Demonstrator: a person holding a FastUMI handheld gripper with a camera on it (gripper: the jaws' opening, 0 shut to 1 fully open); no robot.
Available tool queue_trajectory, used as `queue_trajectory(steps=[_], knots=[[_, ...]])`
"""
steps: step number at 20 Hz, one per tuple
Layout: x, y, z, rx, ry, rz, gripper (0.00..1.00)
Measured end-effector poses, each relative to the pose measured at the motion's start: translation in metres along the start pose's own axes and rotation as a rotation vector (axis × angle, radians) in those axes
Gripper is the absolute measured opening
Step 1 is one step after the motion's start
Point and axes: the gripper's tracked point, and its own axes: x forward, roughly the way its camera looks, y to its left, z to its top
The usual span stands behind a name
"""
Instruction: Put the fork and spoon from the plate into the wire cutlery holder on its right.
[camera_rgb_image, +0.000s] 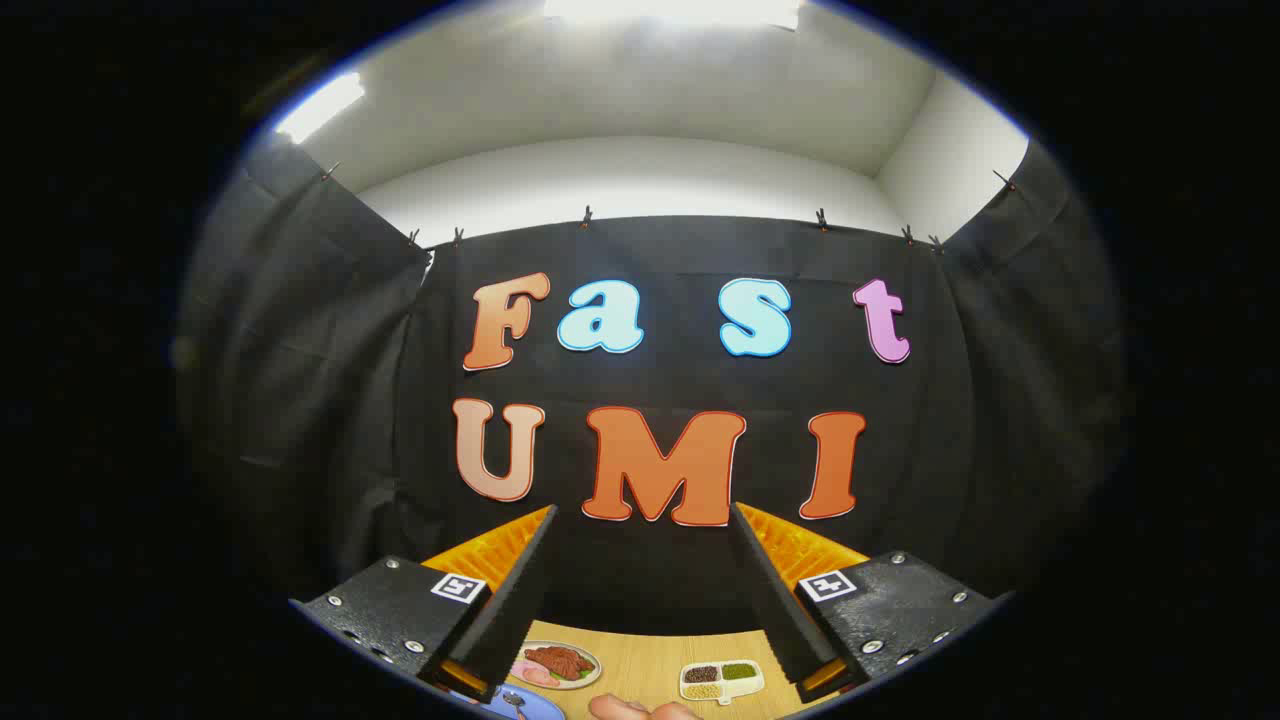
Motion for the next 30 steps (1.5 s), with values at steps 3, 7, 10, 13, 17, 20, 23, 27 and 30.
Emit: queue_trajectory(steps=[3, 7, 10, 13, 17, 20, 23, 27, 30], knots=[[0.003, -0.004, -0.007, 0.006, 0.016, 0.012, 0.98], [0.008, -0.011, -0.005, -0.011, 0.015, 0.008, 0.98], [0.013, -0.008, 0.001, -0.003, -0.006, 0.014, 0.98], [0.017, 0.006, -0.007, 0.006, 0.011, 0.048, 0.98], [0.014, 0.032, -0.055, 0.006, 0.165, 0.118, 0.98], [0.001, 0.067, -0.102, 0.034, 0.315, 0.207, 0.98], [-0.005, 0.09, -0.142, 0.021, 0.438, 0.252, 0.98], [-0.018, 0.121, -0.198, 0.133, 0.633, 0.308, 0.98], [-0.037, 0.133, -0.245, 0.186, 0.792, 0.314, 0.98]])
